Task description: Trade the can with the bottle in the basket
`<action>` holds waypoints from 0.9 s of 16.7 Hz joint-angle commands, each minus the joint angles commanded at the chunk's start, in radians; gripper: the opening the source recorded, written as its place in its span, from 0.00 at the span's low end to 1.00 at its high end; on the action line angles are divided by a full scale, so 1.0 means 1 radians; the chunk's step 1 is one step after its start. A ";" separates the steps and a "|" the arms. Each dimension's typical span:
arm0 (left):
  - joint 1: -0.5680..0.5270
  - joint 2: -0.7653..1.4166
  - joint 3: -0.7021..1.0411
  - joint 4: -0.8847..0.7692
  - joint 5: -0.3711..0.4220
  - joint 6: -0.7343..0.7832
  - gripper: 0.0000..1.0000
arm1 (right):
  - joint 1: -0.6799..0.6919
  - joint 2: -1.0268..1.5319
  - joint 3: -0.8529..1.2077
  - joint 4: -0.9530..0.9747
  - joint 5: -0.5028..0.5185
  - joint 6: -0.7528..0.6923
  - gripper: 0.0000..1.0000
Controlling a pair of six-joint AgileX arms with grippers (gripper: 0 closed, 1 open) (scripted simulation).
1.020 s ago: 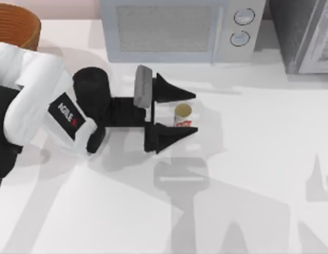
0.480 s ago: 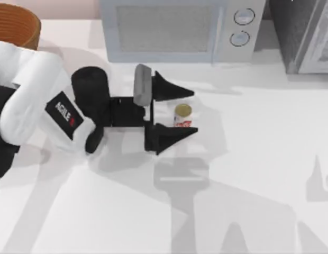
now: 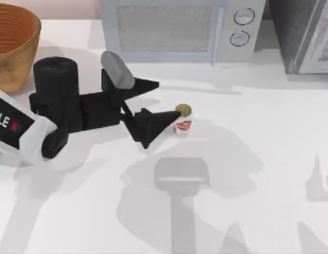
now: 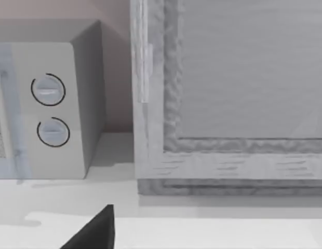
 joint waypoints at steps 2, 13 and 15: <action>0.016 -0.233 -0.146 -0.120 -0.127 0.012 1.00 | 0.000 0.000 0.000 0.000 0.000 0.000 1.00; 0.206 -1.612 -0.732 -0.698 -0.716 -0.002 1.00 | 0.000 0.000 0.000 0.000 0.000 0.000 1.00; 0.248 -1.771 -0.780 -0.768 -0.779 -0.017 1.00 | 0.000 0.000 0.000 0.000 0.000 0.000 1.00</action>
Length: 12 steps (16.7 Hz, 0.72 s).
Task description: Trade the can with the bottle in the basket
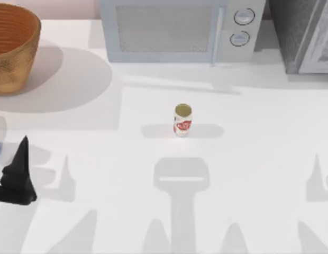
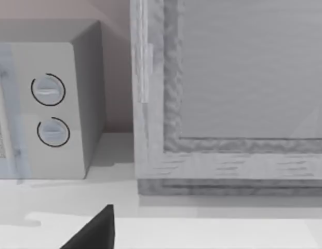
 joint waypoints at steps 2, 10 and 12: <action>0.038 -0.119 -0.026 -0.054 -0.044 -0.015 1.00 | 0.000 0.000 0.000 0.000 0.000 0.000 1.00; 0.079 -0.236 -0.038 -0.106 -0.085 -0.033 1.00 | 0.000 0.000 0.000 0.000 0.000 0.000 1.00; 0.076 -0.233 -0.034 -0.104 -0.084 -0.032 1.00 | 0.000 0.000 0.000 0.000 0.000 0.000 1.00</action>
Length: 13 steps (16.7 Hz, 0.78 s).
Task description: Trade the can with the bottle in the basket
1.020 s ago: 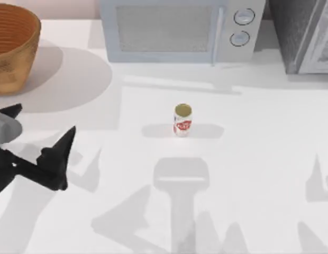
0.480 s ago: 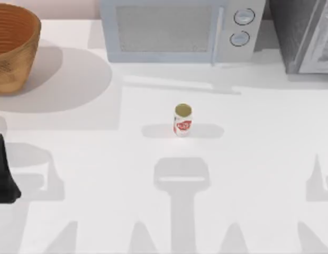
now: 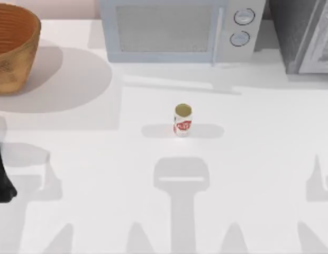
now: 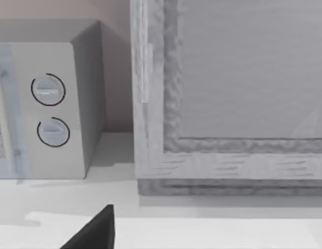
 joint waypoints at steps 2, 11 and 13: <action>0.009 0.030 -0.006 0.016 0.002 0.000 1.00 | 0.000 0.000 0.000 0.000 0.000 0.000 1.00; 0.126 0.546 -0.002 0.440 0.106 0.024 1.00 | 0.000 0.000 0.000 0.000 0.000 0.000 1.00; 0.160 0.712 0.009 0.590 0.145 0.033 1.00 | 0.000 0.000 0.000 0.000 0.000 0.000 1.00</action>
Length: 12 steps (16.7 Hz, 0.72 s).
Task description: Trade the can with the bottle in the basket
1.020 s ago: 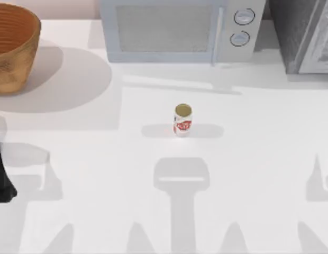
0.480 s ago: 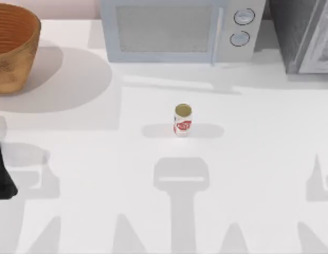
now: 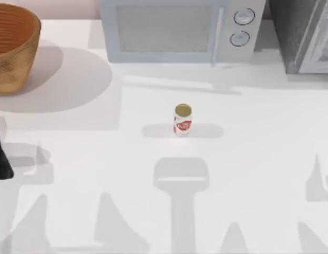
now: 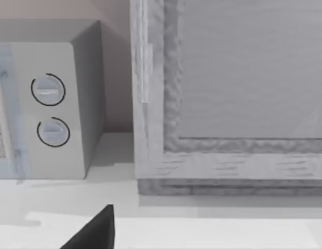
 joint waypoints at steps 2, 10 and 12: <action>0.035 0.175 0.012 0.158 0.042 0.009 1.00 | 0.000 0.000 0.000 0.000 0.000 0.000 1.00; 0.168 0.860 0.059 0.764 0.202 0.045 1.00 | 0.000 0.000 0.000 0.000 0.000 0.000 1.00; 0.195 1.002 0.066 0.883 0.233 0.052 1.00 | 0.000 0.000 0.000 0.000 0.000 0.000 1.00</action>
